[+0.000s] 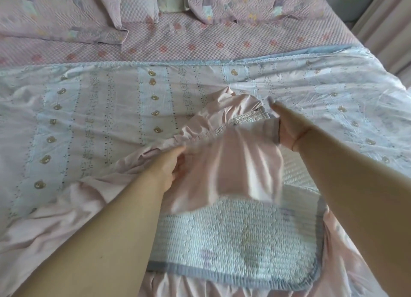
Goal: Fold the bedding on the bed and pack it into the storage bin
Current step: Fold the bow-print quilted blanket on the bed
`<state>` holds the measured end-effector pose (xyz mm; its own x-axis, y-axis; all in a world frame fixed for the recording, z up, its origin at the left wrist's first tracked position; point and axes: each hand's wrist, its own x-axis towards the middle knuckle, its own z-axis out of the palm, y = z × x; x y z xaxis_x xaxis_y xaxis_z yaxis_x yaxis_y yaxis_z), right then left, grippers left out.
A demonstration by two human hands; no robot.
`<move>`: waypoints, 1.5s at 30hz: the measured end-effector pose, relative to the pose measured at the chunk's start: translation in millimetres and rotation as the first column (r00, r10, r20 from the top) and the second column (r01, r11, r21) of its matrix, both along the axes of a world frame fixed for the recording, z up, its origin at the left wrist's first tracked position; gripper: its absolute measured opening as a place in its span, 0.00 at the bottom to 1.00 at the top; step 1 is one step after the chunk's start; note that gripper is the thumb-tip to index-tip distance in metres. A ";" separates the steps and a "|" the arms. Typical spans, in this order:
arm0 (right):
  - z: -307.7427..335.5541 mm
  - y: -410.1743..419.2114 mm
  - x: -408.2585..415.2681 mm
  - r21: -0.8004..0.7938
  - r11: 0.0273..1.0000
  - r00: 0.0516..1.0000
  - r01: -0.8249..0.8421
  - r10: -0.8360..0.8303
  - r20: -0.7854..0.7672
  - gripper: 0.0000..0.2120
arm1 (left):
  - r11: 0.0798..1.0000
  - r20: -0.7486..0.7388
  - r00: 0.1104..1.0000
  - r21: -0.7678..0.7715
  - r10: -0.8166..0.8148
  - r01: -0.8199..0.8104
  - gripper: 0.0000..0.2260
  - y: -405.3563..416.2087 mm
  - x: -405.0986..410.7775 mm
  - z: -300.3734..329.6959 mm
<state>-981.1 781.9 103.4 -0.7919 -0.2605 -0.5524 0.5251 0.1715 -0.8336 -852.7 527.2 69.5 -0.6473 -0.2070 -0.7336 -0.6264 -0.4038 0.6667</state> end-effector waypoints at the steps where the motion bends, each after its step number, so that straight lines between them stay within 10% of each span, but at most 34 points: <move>1: -0.9 -3.7 -7.6 -0.061 0.996 0.998 0.061 -0.062 -0.024 0.39 | 0.996 -0.105 0.993 0.064 0.062 -0.055 0.15 -3.3 -5.7 3.1; 5: -2.8 -17.8 -12.4 -0.073 0.996 0.992 0.045 -0.053 -0.114 0.33 | 0.995 -0.270 0.958 0.018 0.098 -0.097 0.29 -14.5 -12.4 9.3; 10: -8.5 -29.5 24.9 0.263 0.965 0.946 -0.026 0.108 -0.305 0.23 | 0.972 -0.243 0.968 -0.203 0.067 -0.118 0.07 -18.2 25.6 15.3; 14: -12.4 -33.8 63.3 0.353 0.934 0.919 -0.050 0.181 -0.349 0.14 | 0.978 0.009 0.990 -0.152 -0.142 0.142 0.12 -19.4 66.8 29.8; 20: -16.6 -81.0 124.3 0.163 0.904 0.919 -0.395 0.387 0.081 0.23 | 0.830 0.346 0.766 0.079 -0.542 0.552 0.36 -6.8 112.3 32.9; 30: -13.6 -123.3 204.0 0.017 0.785 0.656 -0.620 0.506 0.561 0.38 | 0.767 0.593 0.586 0.086 -0.552 0.636 0.44 -16.0 153.2 38.4; 33: -9.1 -118.9 226.6 0.023 0.740 0.555 -0.673 0.484 0.677 0.40 | 0.871 0.602 0.681 0.050 -0.416 0.488 0.41 -10.6 160.8 30.6; 38: -8.7 -105.0 252.1 0.136 0.851 0.710 -0.508 0.324 0.626 0.32 | 0.979 0.359 0.914 -0.004 -0.189 0.204 0.31 -4.1 165.4 26.2; 45: -27.1 -88.5 287.6 0.224 0.968 0.899 0.111 -0.194 0.394 0.22 | 0.997 0.130 0.990 -0.053 0.063 -0.057 0.23 -1.1 150.8 29.4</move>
<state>-693.5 693.4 76.3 -0.5058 -0.0119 -0.8625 0.8447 0.1958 -0.4981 -701.9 526.1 98.9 -0.5315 -0.2803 -0.7994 -0.6855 -0.4120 0.6003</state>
